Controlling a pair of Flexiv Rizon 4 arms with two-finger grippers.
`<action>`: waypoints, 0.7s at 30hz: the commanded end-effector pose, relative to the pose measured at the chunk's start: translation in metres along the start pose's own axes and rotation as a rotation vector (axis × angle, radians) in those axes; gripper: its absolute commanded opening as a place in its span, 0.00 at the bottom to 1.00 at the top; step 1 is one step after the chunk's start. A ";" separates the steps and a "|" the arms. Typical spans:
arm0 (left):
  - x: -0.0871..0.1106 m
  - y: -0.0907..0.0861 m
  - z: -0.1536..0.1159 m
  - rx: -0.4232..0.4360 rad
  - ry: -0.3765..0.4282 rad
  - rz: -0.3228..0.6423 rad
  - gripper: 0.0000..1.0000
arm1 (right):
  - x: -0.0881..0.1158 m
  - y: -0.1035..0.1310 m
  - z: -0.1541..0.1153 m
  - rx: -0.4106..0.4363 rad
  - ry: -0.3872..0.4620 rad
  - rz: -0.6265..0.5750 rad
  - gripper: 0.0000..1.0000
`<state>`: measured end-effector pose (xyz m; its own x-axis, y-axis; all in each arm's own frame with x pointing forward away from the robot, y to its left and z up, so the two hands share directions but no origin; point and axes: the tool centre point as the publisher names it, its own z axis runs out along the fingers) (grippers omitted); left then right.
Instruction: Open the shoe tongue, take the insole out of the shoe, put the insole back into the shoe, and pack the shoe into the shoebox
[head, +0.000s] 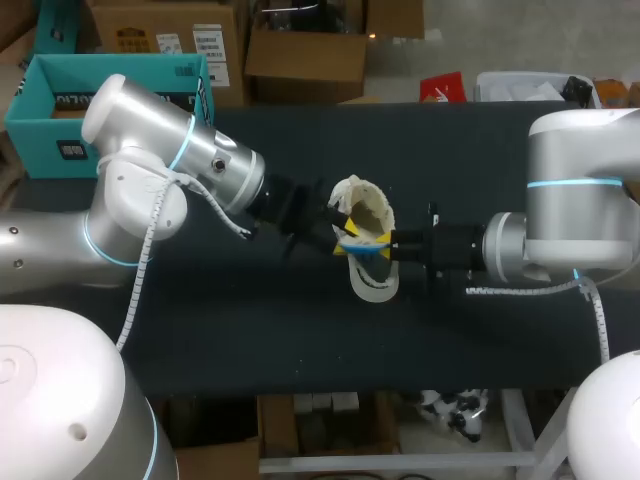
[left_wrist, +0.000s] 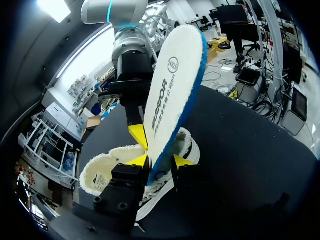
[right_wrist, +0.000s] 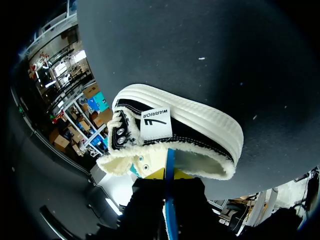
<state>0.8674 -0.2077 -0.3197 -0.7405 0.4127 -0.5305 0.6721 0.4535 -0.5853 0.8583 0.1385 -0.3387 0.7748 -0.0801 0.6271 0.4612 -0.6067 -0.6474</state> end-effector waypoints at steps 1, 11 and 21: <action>0.003 -0.005 0.001 -0.005 -0.027 0.002 0.03 | -0.001 0.003 -0.001 0.008 -0.001 0.002 0.00; 0.004 -0.003 0.011 -0.042 -0.022 0.000 0.00 | -0.003 -0.020 -0.011 -0.017 -0.005 -0.022 0.49; 0.003 0.000 0.012 -0.052 -0.039 -0.014 0.00 | -0.004 -0.039 -0.021 -0.078 -0.045 -0.035 0.00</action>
<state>0.8644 -0.2142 -0.3237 -0.7480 0.3832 -0.5419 0.6616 0.4953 -0.5631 0.8280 0.1435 -0.3144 0.7653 -0.0440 0.6422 0.4644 -0.6530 -0.5982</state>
